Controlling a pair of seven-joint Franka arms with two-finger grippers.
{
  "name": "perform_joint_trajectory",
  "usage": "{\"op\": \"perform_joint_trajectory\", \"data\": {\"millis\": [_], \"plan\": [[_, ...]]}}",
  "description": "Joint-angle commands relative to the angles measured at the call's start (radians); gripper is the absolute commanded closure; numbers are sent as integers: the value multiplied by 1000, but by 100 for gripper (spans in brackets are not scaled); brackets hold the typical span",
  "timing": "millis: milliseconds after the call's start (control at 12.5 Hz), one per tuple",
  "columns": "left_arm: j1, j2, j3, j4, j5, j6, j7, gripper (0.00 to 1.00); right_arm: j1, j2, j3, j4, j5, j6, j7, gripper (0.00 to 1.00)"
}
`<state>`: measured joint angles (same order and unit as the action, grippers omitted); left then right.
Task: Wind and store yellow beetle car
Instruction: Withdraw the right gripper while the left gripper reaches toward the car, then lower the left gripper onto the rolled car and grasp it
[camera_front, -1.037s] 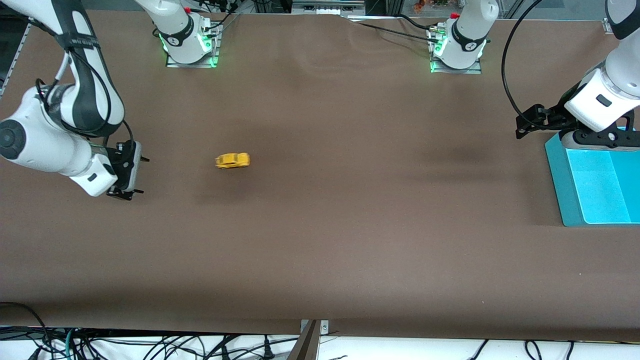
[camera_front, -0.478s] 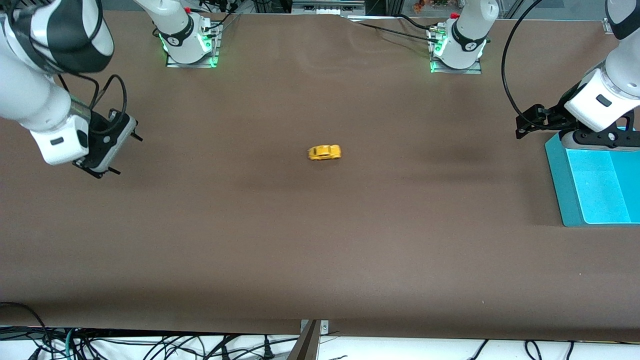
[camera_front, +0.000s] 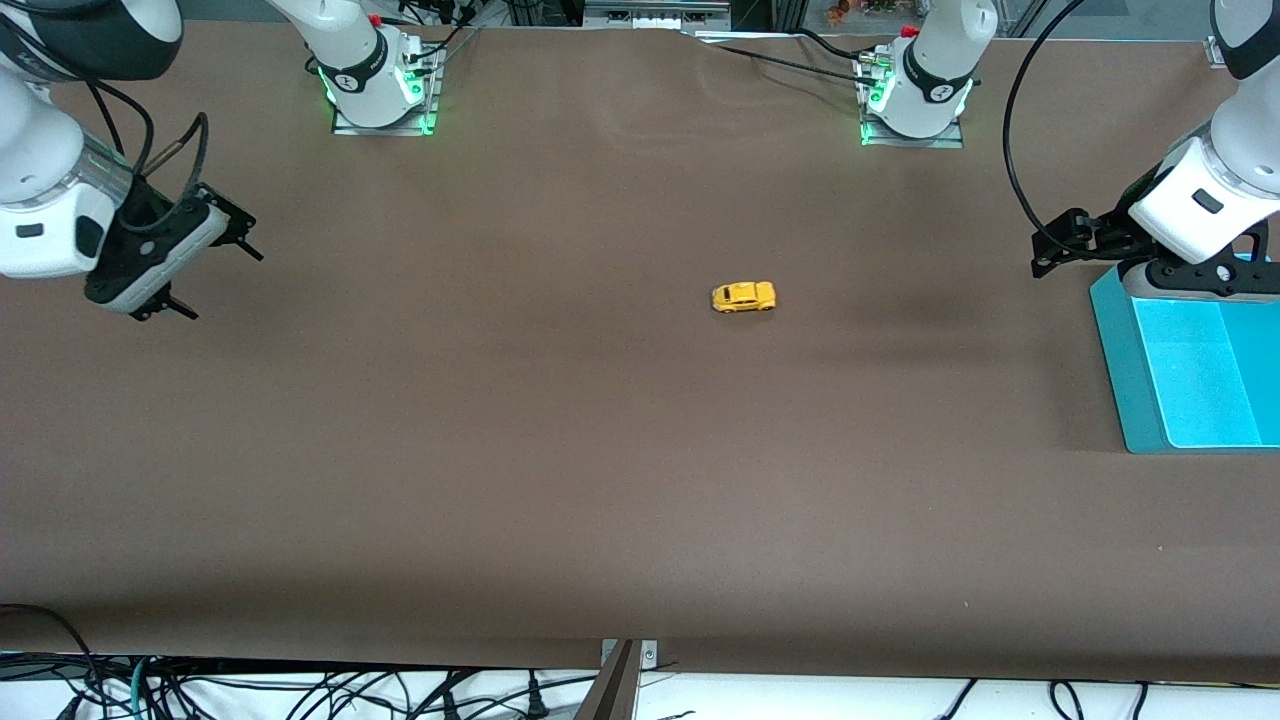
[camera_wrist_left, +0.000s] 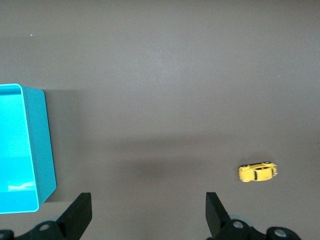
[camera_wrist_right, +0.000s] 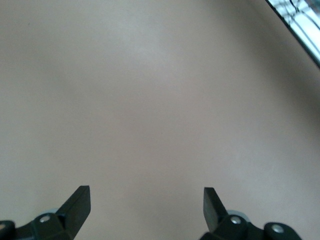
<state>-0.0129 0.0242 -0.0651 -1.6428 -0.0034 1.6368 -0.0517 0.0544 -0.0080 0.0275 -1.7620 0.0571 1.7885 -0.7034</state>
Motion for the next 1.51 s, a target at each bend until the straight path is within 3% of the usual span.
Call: {"op": "perform_joint_trajectory", "data": {"millis": [0, 319, 797, 1037, 1116, 1435], "plan": [[2, 17, -5, 37, 26, -28, -4, 0, 7, -55, 0, 24, 6, -83, 258, 0], [-2, 16, -10, 35, 22, -87, 6, 0, 54, -102, -1, 62, -42, -173, 571, 0], [-29, 31, -57, 14, 19, -233, 320, 0, 54, -119, -17, 93, -45, -239, 647, 0], [-27, 28, -117, -35, 8, -210, 331, 0, 50, -115, -18, 101, -46, -241, 645, 0], [-18, 19, -154, -79, 8, -175, 335, 0, 47, -113, -18, 101, -46, -239, 645, 0], [-24, -6, -173, -262, 0, 13, 488, 0, 42, -104, -26, 104, -57, -238, 645, 0]]}}
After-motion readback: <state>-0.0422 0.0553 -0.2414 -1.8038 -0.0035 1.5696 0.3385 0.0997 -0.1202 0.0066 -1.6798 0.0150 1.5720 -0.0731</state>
